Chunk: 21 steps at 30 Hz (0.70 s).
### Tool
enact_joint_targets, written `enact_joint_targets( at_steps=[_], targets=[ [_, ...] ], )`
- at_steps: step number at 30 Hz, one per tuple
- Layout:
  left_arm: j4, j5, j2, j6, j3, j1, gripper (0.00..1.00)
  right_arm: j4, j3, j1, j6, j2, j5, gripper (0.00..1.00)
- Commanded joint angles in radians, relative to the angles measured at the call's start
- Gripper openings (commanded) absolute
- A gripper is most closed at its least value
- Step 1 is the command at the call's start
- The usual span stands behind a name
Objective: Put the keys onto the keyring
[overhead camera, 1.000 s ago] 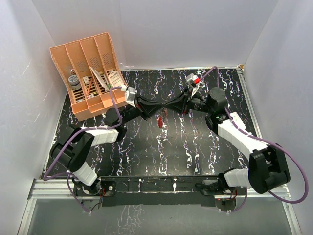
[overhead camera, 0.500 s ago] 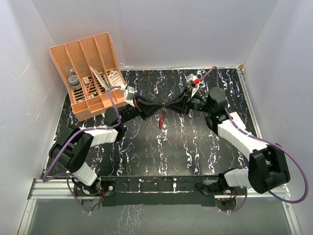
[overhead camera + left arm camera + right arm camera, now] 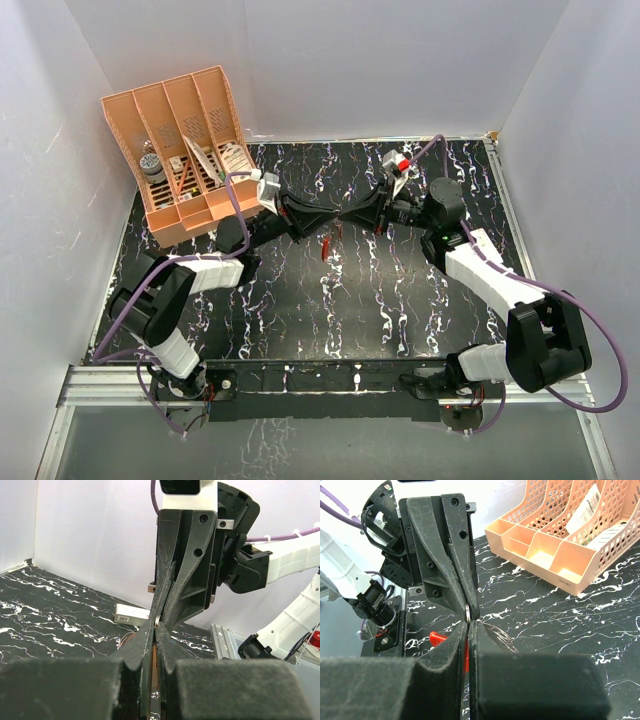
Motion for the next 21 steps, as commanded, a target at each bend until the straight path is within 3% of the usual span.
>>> enact_joint_targets(
  at_steps=[1, 6, 12, 21],
  targets=[
    [0.213, 0.041, -0.004, -0.02, 0.053, -0.006, 0.0, 0.075, 0.043, 0.008, 0.008, -0.004, -0.009, 0.0],
    [0.134, 0.049, -0.024, 0.002, 0.055, -0.006, 0.01, 0.06, 0.038, 0.008, -0.013, -0.02, 0.015, 0.0],
    [-0.055, 0.085, -0.075, 0.088, 0.064, -0.006, 0.11, -0.057, 0.064, 0.008, -0.083, -0.019, 0.037, 0.0],
    [-0.356, 0.126, -0.119, 0.221, 0.12, -0.006, 0.1, -0.175, 0.092, 0.008, -0.165, -0.018, 0.055, 0.0]
  ],
)
